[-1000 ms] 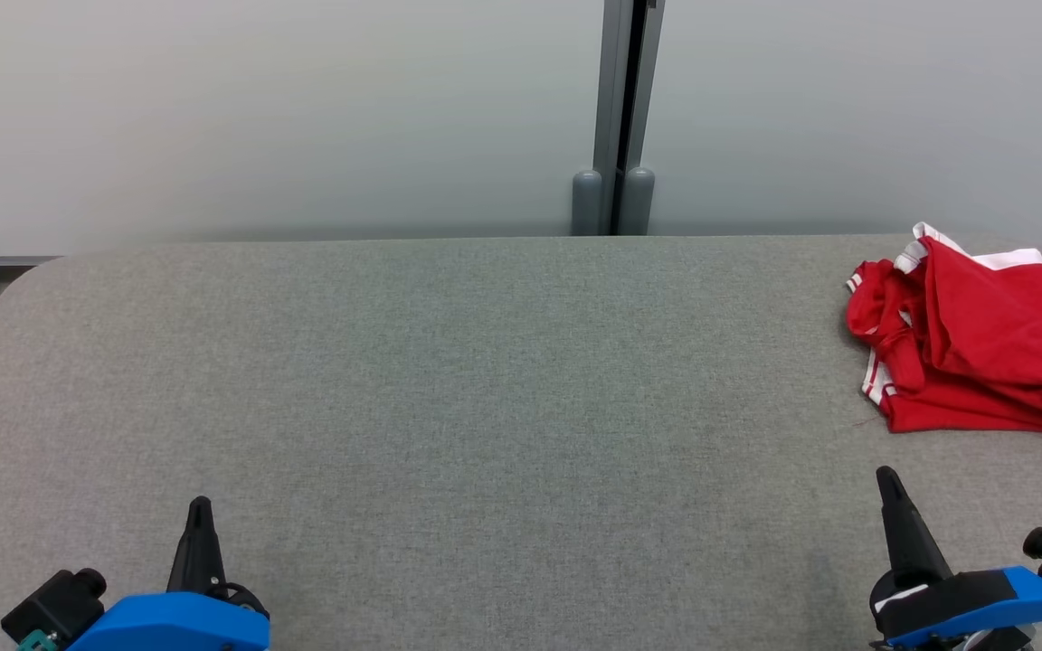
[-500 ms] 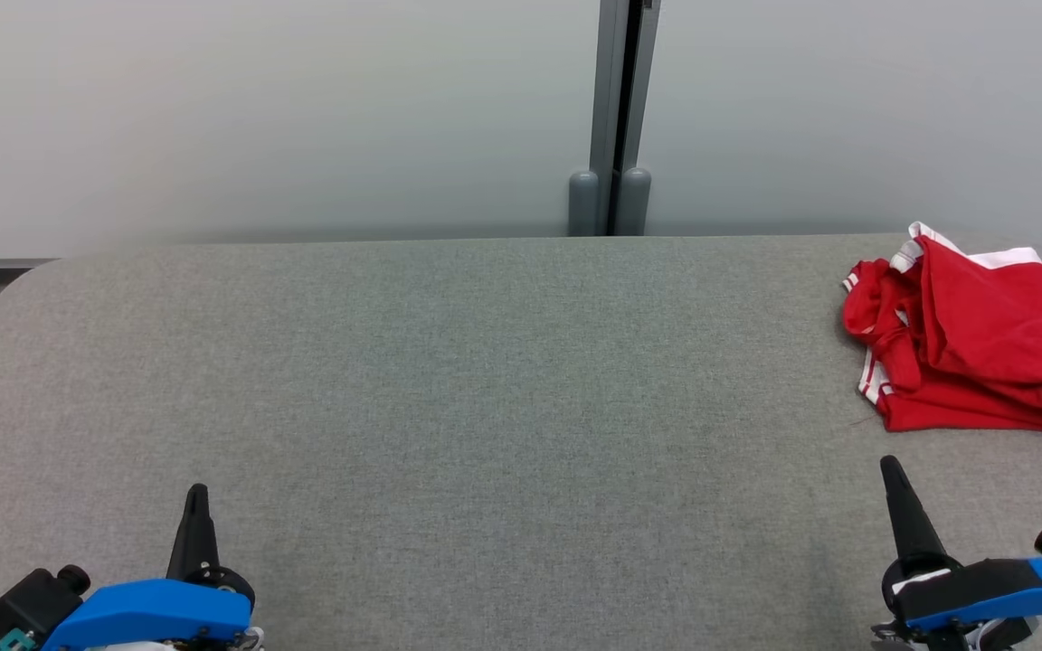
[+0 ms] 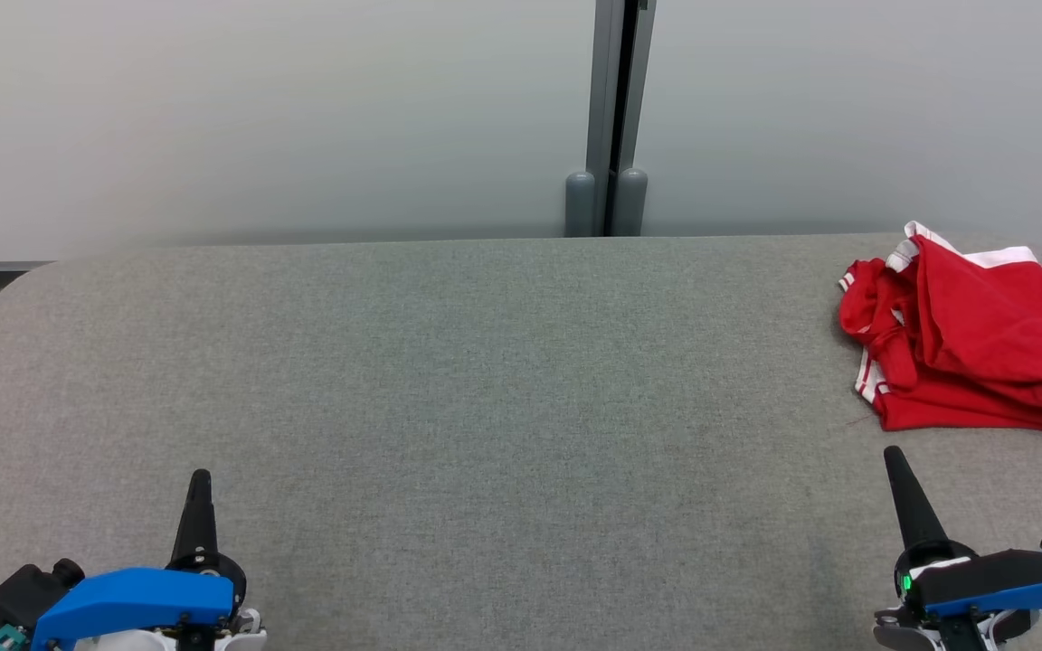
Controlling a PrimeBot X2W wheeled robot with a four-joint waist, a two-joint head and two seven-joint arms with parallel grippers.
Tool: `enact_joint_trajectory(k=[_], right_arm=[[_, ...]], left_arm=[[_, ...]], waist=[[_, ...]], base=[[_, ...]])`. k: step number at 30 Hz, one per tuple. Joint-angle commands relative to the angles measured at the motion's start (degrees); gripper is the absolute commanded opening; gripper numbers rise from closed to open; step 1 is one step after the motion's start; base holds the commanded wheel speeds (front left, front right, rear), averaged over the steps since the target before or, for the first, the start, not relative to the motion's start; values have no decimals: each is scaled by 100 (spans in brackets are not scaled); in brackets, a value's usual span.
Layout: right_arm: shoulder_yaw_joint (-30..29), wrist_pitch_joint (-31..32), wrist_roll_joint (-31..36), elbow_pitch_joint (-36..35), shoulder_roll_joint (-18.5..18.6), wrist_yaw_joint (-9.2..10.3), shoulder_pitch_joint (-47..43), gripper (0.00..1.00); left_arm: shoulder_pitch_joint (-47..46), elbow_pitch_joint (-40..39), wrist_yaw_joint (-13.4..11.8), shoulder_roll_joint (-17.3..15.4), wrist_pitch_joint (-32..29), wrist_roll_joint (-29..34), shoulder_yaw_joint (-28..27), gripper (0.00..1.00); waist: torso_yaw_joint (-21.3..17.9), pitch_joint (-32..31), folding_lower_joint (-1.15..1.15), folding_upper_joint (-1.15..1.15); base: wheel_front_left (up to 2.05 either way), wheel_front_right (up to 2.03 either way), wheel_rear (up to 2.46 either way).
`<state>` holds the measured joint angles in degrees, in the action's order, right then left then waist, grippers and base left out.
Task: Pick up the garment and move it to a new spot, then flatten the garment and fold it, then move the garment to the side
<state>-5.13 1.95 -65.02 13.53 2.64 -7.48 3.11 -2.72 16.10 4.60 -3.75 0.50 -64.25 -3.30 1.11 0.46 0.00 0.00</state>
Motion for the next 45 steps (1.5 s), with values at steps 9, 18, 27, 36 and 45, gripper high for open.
enact_joint_trajectory(k=[9, 18, 27, 36, 45], right_arm=[[-49, 110, -676, -22, 33, -2, 179, 0], [-71, 198, -1136, -6, 34, -2, 207, 0], [-93, 262, -1560, 9, 36, -2, 256, 0], [-114, 336, -1958, 24, 37, -2, 273, 0], [-134, 395, -2326, 39, 37, -2, 305, 0]], left_arm=[[-185, -104, 103, 4, -184, -681, -110, 0], [-242, -129, 148, 25, -301, -1155, -159, 0], [-272, -153, 191, 42, -409, -1594, -215, 0], [-317, -175, 229, 61, -513, -2005, -263, 0], [-362, -195, 268, 77, -610, -2386, -289, 0]], waist=[[-20, -5, 0, 0], [-38, -9, 0, 0], [-55, -14, 0, 0], [-72, -18, 0, 0], [-89, -22, 0, 0]], base=[[0, 0, 0], [0, 0, 0], [0, 0, 0], [0, 0, 0], [0, 0, 0]])
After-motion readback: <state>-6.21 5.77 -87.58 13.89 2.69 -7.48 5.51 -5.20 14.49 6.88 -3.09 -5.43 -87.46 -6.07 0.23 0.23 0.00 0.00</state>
